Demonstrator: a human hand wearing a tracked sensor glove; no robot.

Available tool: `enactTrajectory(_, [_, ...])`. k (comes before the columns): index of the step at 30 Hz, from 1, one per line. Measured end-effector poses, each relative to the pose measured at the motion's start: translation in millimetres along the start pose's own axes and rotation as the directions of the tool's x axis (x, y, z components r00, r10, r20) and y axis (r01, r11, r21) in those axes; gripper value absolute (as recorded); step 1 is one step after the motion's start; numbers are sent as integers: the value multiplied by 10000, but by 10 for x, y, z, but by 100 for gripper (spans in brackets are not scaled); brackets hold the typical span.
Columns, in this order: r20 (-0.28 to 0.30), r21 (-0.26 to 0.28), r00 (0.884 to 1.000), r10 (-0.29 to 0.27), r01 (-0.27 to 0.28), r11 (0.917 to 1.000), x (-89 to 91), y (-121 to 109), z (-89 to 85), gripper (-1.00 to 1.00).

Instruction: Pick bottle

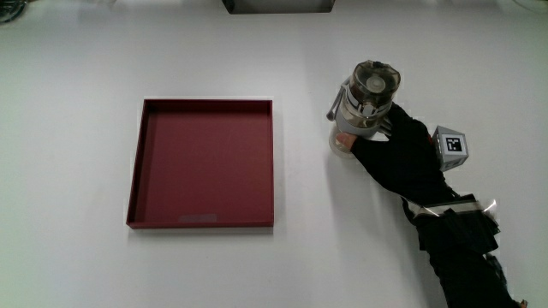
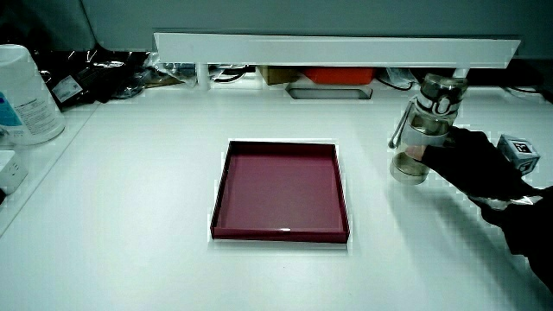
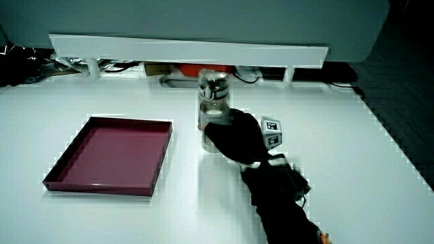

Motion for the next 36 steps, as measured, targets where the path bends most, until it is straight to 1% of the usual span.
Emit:
enactTrajectory(1, [289, -54, 9991, -318, 320, 9995, 2, 33, 15, 0])
enactTrajectory(2, [47, -100, 9991, -414, 415, 9991, -17, 63, 18, 0])
enactTrajectory(3, [-43, -154, 9986, -520, 519, 9985, -27, 98, 23, 0])
enactTrajectory(4, [-69, -161, 9991, -413, 412, 9990, -15, 146, 28, 0])
enactTrajectory(5, [-260, -140, 9982, -532, 529, 9985, -19, 181, 29, 0])
enactTrajectory(6, [-208, -134, 9988, -451, 448, 9989, -11, 224, 35, 0])
enactTrajectory(7, [-595, 30, 9982, -113, 115, 9999, 14, 270, 34, 0])
enactTrajectory(8, [-643, 19, 9967, -492, 494, 9988, 76, 322, 48, 0])
enactTrajectory(9, [-1050, -74, 9932, -505, 500, 9987, 103, 374, 54, 0])
enactTrajectory(10, [-1300, -121, 9893, -667, 657, 9978, 55, 391, 58, 0])
enactTrajectory(12, [-1279, 41, 9880, -861, 873, 9962, 75, 470, 72, 0])
enactTrajectory(14, [-1423, 46, 9876, -659, 673, 9977, 65, 560, 81, 0])
enactTrajectory(15, [-1420, -11, 9863, -836, 843, 9964, 65, 599, 87, 0])
enactTrajectory(17, [-1629, -22, 9836, -778, 785, 9969, 70, 684, 92, 0])
enactTrajectory(18, [-1772, -93, 9811, -779, 775, 9969, 88, 730, 92, 0])
enactTrajectory(21, [-2096, -280, 9718, -1085, 1049, 9941, 74, 827, 82, 0])
enactTrajectory(22, [-2140, -321, 9713, -1039, 993, 9945, 67, 862, 73, 0])
enactTrajectory(23, [-2126, -332, 9709, -1102, 1055, 9939, 61, 893, 64, 0])
enactTrajectory(24, [-2057, -370, 9721, -1127, 1073, 9935, 95, 942, 58, 0])
enactTrajectory(28, [-2391, -475, 9644, -1130, 1046, 9934, 93, 1049, 38, 0])
enactTrajectory(29, [-2418, -434, 9626, -1219, 1148, 9924, 94, 1071, 32, 0])
enactTrajectory(30, [-2513, -429, 9612, -1134, 1060, 9934, 108, 1104, 21, 0])
enactTrajectory(31, [-2561, -424, 9595, -1174, 1102, 9930, 85, 1118, 13, 0])
enactTrajectory(32, [-2327, 197, 9660, -1126, 1204, 9925, 93, 1141, 1, 0])
enactTrajectory(33, [-2248, 355, 9691, -1018, 1125, 9930, 23, 1128, -4, 0])
enactTrajectory(34, [-2418, 235, 9636, -1137, 1230, 9921, 71, 1166, -18, 0])
enactTrajectory(35, [-2487, 243, 9616, -1163, 1262, 9917, 98, 1190, -31, 0])
enactTrajectory(36, [-2350, 281, 9656, -1111, 1210, 9923, 62, 1192, -41, 0])
